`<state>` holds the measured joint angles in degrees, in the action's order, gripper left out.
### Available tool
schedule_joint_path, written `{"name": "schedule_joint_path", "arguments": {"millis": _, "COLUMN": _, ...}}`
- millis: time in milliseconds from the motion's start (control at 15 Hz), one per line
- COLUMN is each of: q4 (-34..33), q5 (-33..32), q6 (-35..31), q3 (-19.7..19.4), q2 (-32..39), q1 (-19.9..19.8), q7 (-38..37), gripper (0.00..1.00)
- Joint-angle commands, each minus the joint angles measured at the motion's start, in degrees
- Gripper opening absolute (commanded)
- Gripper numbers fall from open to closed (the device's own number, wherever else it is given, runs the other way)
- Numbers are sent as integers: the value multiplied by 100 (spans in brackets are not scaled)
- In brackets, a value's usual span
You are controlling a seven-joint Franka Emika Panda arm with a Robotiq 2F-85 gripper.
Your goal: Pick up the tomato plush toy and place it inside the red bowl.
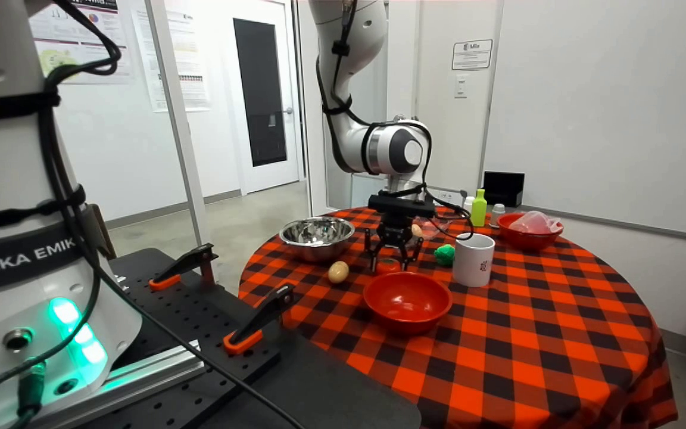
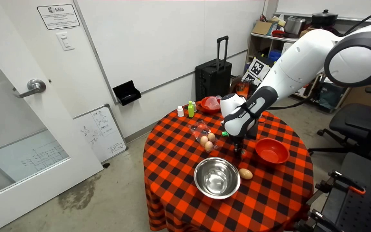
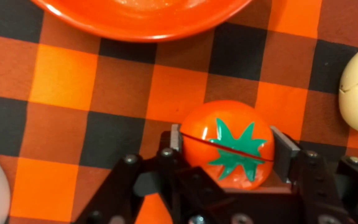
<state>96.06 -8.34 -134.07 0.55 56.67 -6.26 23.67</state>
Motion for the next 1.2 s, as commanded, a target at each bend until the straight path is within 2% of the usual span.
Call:
{"name": "schedule_joint_path", "arguments": {"millis": 0, "q4": 583, "q5": -57, "q6": -183, "q3": -182, "q2": -540, "q1": -16, "q7": -427, "gripper": 39}}
{"name": "schedule_joint_path", "arguments": {"millis": 667, "q4": 2772, "q5": 94, "q6": -1463, "q3": -550, "q2": -2301, "q1": -345, "q7": -1224, "gripper": 39}}
{"name": "schedule_joint_path", "arguments": {"millis": 933, "q4": 3226, "q5": 200, "q6": -1448, "q3": -603, "q2": -2611, "q1": -440, "q7": -1392, "gripper": 39}}
{"name": "schedule_joint_path", "arguments": {"millis": 1133, "q4": 3308, "q5": 461, "q6": -1286, "q3": -541, "q2": -2491, "q1": -578, "q7": -1389, "gripper": 39}}
